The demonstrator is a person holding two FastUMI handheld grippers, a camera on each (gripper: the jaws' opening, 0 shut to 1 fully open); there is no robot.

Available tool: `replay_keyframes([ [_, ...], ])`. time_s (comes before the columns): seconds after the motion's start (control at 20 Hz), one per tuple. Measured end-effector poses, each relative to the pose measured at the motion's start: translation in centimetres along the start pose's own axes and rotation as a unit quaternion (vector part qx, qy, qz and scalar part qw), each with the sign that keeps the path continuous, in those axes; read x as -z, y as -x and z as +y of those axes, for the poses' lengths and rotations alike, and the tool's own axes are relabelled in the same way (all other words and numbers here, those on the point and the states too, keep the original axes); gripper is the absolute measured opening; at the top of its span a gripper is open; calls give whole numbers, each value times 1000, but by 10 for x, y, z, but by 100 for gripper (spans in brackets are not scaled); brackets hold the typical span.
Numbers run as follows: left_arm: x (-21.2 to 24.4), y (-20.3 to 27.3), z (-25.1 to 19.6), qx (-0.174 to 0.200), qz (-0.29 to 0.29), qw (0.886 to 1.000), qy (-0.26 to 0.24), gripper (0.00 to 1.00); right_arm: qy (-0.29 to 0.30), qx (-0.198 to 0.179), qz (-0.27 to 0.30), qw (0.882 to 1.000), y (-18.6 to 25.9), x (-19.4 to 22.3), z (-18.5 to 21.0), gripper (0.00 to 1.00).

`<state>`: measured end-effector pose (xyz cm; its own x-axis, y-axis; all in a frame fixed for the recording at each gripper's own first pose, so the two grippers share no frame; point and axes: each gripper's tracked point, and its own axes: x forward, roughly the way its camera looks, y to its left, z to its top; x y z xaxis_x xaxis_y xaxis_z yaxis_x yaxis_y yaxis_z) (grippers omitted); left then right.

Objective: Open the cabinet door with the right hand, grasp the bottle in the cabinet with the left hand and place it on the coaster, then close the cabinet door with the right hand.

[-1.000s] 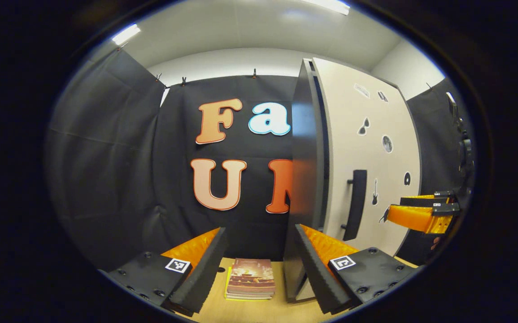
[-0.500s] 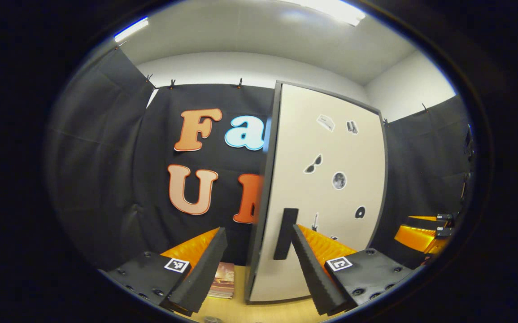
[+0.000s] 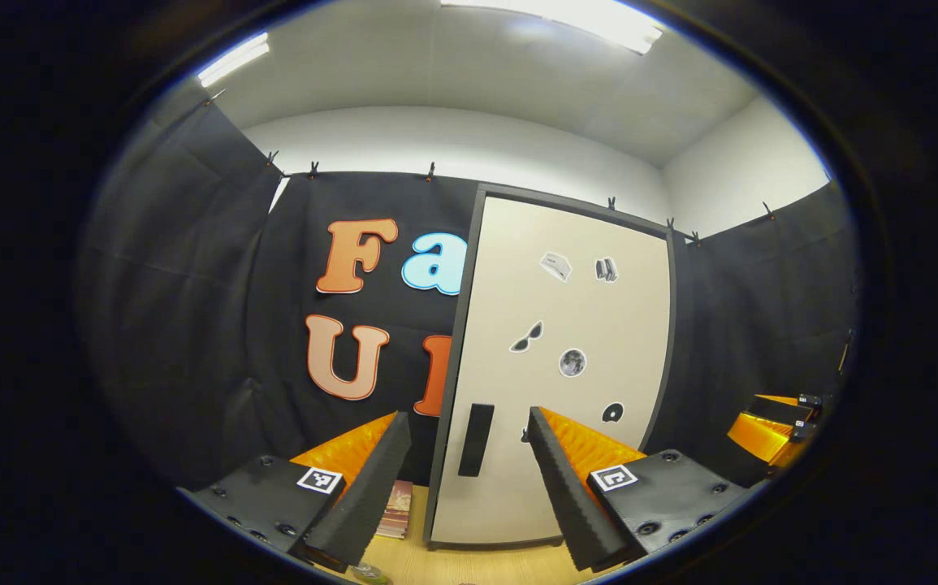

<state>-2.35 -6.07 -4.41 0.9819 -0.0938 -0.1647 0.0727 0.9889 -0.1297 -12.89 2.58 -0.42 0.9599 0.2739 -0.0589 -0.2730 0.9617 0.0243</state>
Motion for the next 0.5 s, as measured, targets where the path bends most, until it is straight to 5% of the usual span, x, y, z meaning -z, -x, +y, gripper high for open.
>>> replay_keyframes([
  [0.5,-46,6,-4,-13,-51,998,-25,93,11,22,-26,999,21,-26,-4,90],
])
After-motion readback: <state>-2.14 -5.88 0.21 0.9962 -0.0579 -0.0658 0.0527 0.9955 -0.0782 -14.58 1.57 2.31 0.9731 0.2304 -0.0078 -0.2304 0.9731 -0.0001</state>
